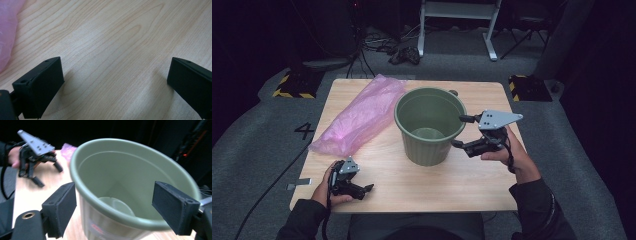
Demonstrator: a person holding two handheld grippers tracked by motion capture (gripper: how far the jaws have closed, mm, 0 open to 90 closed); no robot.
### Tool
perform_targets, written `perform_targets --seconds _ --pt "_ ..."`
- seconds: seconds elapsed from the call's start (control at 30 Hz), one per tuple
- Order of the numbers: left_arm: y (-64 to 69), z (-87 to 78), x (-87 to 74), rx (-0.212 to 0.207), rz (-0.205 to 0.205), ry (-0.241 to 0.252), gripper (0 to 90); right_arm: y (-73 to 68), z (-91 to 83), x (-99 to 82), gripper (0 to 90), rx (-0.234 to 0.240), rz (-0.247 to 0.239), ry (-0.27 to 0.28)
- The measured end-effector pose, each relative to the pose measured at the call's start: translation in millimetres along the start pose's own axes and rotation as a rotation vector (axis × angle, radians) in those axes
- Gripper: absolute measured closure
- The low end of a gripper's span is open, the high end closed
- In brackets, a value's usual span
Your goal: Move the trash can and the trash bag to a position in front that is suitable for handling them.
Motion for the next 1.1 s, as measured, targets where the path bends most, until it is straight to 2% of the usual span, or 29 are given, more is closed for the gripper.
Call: perform_targets --seconds 0.17,0.37,0.47,0.53,0.6,0.67,0.7,0.8,1.1 --pt "0.0 0.1 0.0 0.001 0.000 0.002 0.4 -8.4 17.1 2.6 20.2 0.070 0.001 -0.046" --pt "0.0 0.1 0.0 0.001 0.000 0.002 0.4 -10.1 35.3 1.4 26.6 0.100 0.004 -0.122" --pt "-0.1 -0.1 0.0 0.000 0.001 -0.001 0.4 -8.6 42.2 -0.9 34.8 0.105 0.013 -0.169" --pt "0.0 0.0 0.0 0.000 0.001 0.000 0.4 -7.9 45.9 -2.9 44.8 0.121 0.019 -0.196" --pt "0.0 0.1 0.1 0.001 0.000 0.002 0.4 -8.5 47.5 -3.2 47.6 0.129 0.003 -0.210" --pt "-0.1 0.0 0.0 0.000 0.002 -0.001 0.4 -9.9 47.1 -1.4 54.8 0.142 -0.016 -0.221" --pt "-0.2 -0.1 0.0 0.001 0.002 0.000 0.4 -10.5 47.1 -0.4 57.6 0.143 -0.028 -0.226" --pt "-0.1 0.1 0.0 0.001 0.001 0.001 0.4 -9.2 48.4 1.5 63.9 0.141 -0.020 -0.237" --pt "-0.1 0.0 0.0 0.000 0.001 0.000 0.4 -3.5 45.6 -0.1 71.0 0.096 -0.043 -0.308"
Point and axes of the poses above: each handheld gripper's, and its own axes: z roughly forward along the jaws, x roughly out of its top, y roughly to its right, the point moved 5 cm from there along z, roughly forward along the jaws, and after that the axes turned 4 degrees about -y, right-handed, at the moved point
